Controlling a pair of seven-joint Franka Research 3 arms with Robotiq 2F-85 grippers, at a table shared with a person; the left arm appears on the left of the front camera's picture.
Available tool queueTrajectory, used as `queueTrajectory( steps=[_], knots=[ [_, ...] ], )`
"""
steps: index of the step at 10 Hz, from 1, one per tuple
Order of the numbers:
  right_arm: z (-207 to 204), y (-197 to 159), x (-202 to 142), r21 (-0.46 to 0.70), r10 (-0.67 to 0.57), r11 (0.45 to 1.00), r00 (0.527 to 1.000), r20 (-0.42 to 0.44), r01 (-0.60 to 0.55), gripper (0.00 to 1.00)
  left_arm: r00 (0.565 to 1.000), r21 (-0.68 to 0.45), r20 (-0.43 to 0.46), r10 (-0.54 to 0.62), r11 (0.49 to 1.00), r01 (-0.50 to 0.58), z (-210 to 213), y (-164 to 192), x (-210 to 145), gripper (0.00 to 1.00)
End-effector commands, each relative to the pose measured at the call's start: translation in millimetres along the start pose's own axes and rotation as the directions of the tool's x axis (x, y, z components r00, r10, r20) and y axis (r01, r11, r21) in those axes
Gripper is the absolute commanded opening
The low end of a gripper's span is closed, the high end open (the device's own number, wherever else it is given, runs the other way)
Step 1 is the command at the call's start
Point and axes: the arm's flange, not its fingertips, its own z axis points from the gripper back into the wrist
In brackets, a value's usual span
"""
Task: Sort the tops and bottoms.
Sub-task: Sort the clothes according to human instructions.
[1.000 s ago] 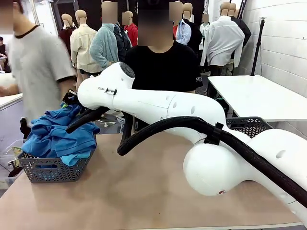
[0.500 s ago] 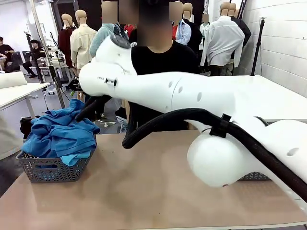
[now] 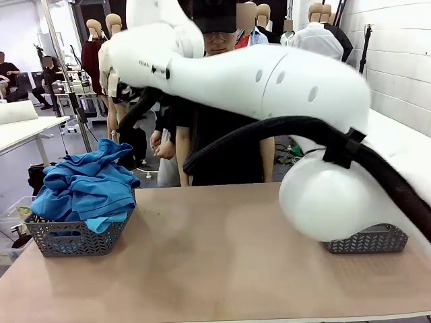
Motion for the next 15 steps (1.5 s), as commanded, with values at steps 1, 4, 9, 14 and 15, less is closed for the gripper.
queueTrajectory(
  steps=[1,4,9,14,15],
  knots=[
    [22.7,76.2,99.0,-0.247,-0.026,0.969,0.999,-0.042,0.015,1.0,1.0,-0.01,0.002,0.002,1.0,-0.002,1.2,0.3,-2.0,1.0],
    [17.6,34.5,79.9,-0.392,-0.157,0.913,0.983,-0.091,0.11,1.0,1.0,-0.01,0.002,0.002,1.0,-0.002,1.2,0.3,-2.0,1.0],
    [48.4,-31.2,-2.6,-0.308,-0.04,0.951,0.999,-0.021,0.032,1.0,1.0,-0.01,0.002,0.002,1.0,-0.002,1.2,0.3,-2.0,1.0],
    [52.5,-63.8,-9.6,-0.408,0.031,0.912,0.999,-0.027,-0.039,1.0,0.995,-0.067,0.071,-0.071,0.995,0.076,17.6,-3.6,-11.8,1.0],
    [62.0,-106.1,-18.2,-0.506,0.083,0.856,0.994,-0.072,-0.109,1.0,0.985,-0.088,0.116,-0.124,0.987,0.135,24.3,-18.0,-22.9,1.0]
  ],
)
